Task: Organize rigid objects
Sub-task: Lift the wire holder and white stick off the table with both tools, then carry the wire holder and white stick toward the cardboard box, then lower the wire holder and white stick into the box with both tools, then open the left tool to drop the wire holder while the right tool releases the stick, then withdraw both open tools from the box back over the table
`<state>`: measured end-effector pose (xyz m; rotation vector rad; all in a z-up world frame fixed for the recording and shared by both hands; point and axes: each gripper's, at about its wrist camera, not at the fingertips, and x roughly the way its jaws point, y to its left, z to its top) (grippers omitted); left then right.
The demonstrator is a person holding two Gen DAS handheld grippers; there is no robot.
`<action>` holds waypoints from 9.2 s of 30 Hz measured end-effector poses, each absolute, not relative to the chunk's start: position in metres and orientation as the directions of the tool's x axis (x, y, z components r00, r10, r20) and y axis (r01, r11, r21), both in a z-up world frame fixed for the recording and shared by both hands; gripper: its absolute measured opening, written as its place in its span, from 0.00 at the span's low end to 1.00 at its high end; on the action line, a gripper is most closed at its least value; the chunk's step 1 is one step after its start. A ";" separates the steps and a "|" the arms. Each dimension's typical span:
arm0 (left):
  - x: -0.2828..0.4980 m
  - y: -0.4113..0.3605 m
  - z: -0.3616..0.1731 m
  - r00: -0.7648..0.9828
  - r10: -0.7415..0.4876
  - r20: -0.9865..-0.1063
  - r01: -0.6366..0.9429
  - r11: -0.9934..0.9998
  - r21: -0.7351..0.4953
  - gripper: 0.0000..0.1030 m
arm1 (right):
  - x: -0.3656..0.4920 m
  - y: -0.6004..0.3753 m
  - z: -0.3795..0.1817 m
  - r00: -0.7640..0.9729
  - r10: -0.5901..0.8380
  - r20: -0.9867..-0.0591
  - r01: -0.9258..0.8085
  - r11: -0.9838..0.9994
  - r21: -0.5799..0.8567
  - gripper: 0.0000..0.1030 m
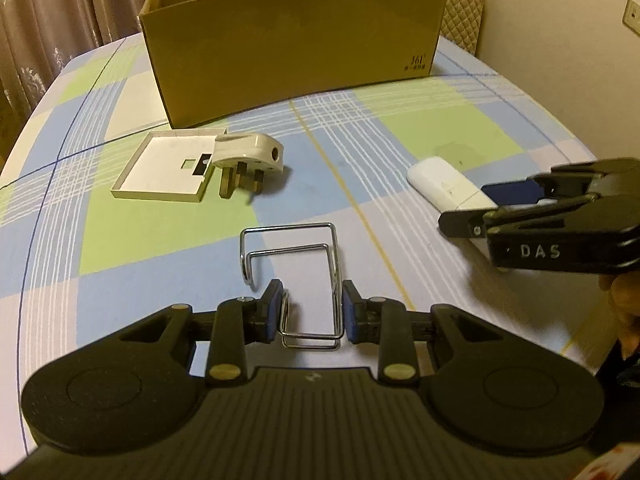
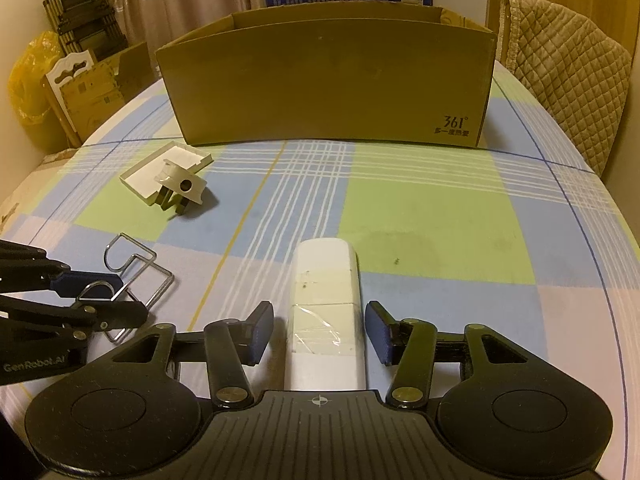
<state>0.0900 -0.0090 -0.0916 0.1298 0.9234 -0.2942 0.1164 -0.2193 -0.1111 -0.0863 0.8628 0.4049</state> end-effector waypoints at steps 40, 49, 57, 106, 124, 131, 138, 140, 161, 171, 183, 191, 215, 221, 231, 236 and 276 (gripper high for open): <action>0.090 -0.002 -0.036 0.659 -0.197 -0.726 0.254 0.967 -0.032 0.25 | 0.100 -0.224 -0.074 0.663 0.274 -0.697 -0.343 0.938 0.043 0.36; 0.086 -0.009 -0.022 0.669 -0.207 -0.713 0.260 0.965 -0.036 0.25 | 0.092 -0.228 -0.058 0.675 0.287 -0.680 -0.334 0.940 0.065 0.36; 0.085 -0.015 -0.013 0.674 -0.213 -0.708 0.267 0.963 -0.035 0.25 | 0.091 -0.232 -0.047 0.682 0.297 -0.668 -0.327 0.941 0.084 0.36; 0.334 -0.006 0.045 0.688 -0.251 -0.681 0.287 0.956 -0.062 0.25 | 0.346 -0.189 0.040 0.657 0.366 -0.659 -0.384 0.915 0.126 0.36; 0.361 -0.007 0.013 0.648 -0.235 -0.724 0.294 0.955 -0.047 0.25 | 0.370 -0.184 0.011 0.624 0.349 -0.699 -0.356 0.923 0.143 0.36; 0.364 -0.002 0.018 0.662 -0.225 -0.715 0.274 0.961 -0.049 0.25 | 0.372 -0.183 0.011 0.624 0.350 -0.699 -0.358 0.923 0.143 0.36; 0.360 0.001 0.022 0.666 -0.228 -0.710 0.272 0.961 -0.053 0.25 | 0.373 -0.183 0.012 0.622 0.352 -0.700 -0.355 0.923 0.148 0.36; 0.359 0.001 0.022 0.667 -0.228 -0.709 0.272 0.961 -0.053 0.25 | 0.374 -0.182 0.012 0.622 0.351 -0.700 -0.353 0.924 0.149 0.36; 0.354 0.003 0.022 0.663 -0.232 -0.712 0.278 0.959 -0.053 0.25 | 0.376 -0.185 0.006 0.614 0.342 -0.711 -0.338 0.928 0.155 0.36; 0.354 0.003 0.023 0.661 -0.237 -0.712 0.275 0.959 -0.064 0.25 | 0.379 -0.188 0.005 0.615 0.340 -0.711 -0.312 0.933 0.176 0.36; 0.345 0.003 0.029 0.672 -0.240 -0.701 0.275 0.959 -0.064 0.25 | 0.373 -0.197 0.008 0.631 0.348 -0.694 -0.293 0.934 0.203 0.37; 0.320 0.001 0.048 0.688 -0.237 -0.686 0.260 0.963 -0.072 0.25 | 0.344 -0.203 0.023 0.637 0.351 -0.686 -0.296 0.933 0.204 0.38; 0.153 -0.001 0.102 0.750 -0.215 -0.626 0.208 0.974 -0.085 0.56 | 0.172 -0.235 0.065 0.677 0.333 -0.657 -0.277 0.941 0.193 0.68; 0.117 0.010 0.100 0.763 -0.219 -0.608 0.186 0.975 -0.119 0.78 | 0.134 -0.242 0.063 0.688 0.313 -0.655 -0.243 0.950 0.198 0.74; 0.071 0.020 0.091 0.780 -0.170 -0.603 0.139 0.985 -0.098 0.91 | 0.089 -0.247 0.056 0.690 0.266 -0.673 -0.214 0.963 0.162 0.74; 0.061 0.025 0.086 0.774 -0.159 -0.613 0.132 0.987 -0.090 0.92 | 0.082 -0.248 0.050 0.674 0.259 -0.691 -0.212 0.965 0.155 0.74; 0.059 0.068 0.043 0.774 -0.116 -0.623 0.125 0.992 -0.029 0.92 | 0.083 -0.230 0.006 0.615 0.324 -0.719 -0.276 0.942 0.188 0.75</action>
